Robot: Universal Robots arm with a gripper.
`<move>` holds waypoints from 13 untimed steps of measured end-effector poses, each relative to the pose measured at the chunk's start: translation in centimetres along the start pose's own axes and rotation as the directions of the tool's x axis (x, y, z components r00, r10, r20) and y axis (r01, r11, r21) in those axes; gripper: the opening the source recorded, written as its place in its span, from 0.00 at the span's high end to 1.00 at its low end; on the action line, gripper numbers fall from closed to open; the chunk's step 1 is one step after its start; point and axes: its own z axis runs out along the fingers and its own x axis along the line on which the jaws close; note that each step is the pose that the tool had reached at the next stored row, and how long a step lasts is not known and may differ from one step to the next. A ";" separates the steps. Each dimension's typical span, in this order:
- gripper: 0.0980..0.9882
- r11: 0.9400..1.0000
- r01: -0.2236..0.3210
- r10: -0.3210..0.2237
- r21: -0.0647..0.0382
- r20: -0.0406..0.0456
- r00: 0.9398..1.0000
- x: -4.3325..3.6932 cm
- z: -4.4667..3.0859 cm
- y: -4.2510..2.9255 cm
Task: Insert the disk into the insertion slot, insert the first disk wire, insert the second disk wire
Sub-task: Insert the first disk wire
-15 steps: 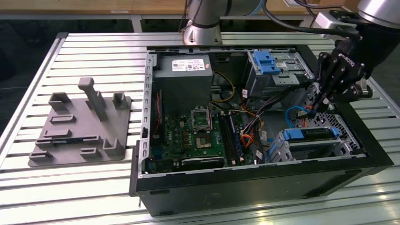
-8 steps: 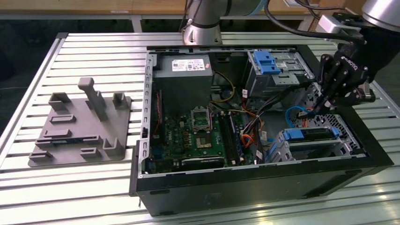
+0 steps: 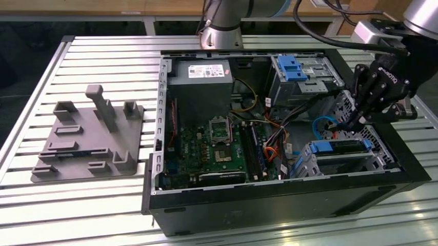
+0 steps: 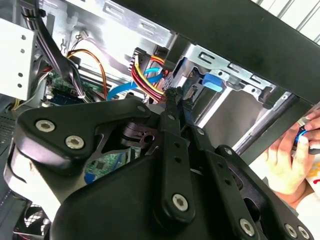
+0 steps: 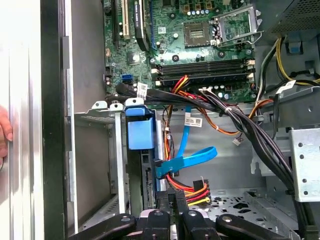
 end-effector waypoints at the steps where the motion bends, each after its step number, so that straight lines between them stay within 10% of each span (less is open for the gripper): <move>1: 0.93 1.000 0.000 0.000 0.000 0.002 1.000 0.11 0.01 -0.01; 13: 0.93 1.000 0.002 -0.002 -0.003 0.017 1.000 1.39 0.11 -0.14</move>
